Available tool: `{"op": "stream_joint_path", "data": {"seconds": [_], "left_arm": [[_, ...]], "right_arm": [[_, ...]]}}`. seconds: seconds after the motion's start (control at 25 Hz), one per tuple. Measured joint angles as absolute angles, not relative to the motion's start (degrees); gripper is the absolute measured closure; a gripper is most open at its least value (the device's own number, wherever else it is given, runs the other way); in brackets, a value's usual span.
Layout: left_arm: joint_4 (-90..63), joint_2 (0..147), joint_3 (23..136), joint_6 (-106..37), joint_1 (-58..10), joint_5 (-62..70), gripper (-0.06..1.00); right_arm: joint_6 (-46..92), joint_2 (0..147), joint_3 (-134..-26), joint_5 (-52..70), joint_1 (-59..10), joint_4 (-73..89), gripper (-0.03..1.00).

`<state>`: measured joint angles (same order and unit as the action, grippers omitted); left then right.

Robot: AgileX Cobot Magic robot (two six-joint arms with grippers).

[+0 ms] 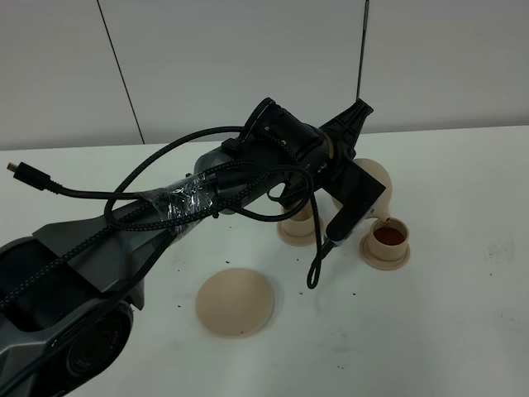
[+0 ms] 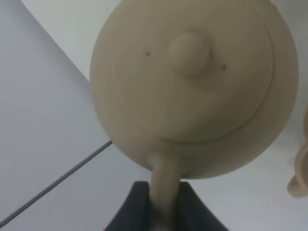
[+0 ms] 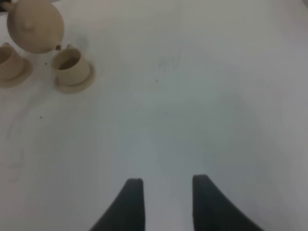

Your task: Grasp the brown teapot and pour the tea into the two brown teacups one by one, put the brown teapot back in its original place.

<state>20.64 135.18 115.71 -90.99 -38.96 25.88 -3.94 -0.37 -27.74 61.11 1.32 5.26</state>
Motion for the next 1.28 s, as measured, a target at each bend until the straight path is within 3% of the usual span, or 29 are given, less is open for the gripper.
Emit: {"op": "stream_joint_path", "data": {"seconds": [1.28], "left_arm": [[20.6,135.2,115.7,-93.2,-39.0,24.4,0.78]], "right_arm": [[-3.9,-0.4,-27.7,61.1,1.3,5.3,0.73]]}}
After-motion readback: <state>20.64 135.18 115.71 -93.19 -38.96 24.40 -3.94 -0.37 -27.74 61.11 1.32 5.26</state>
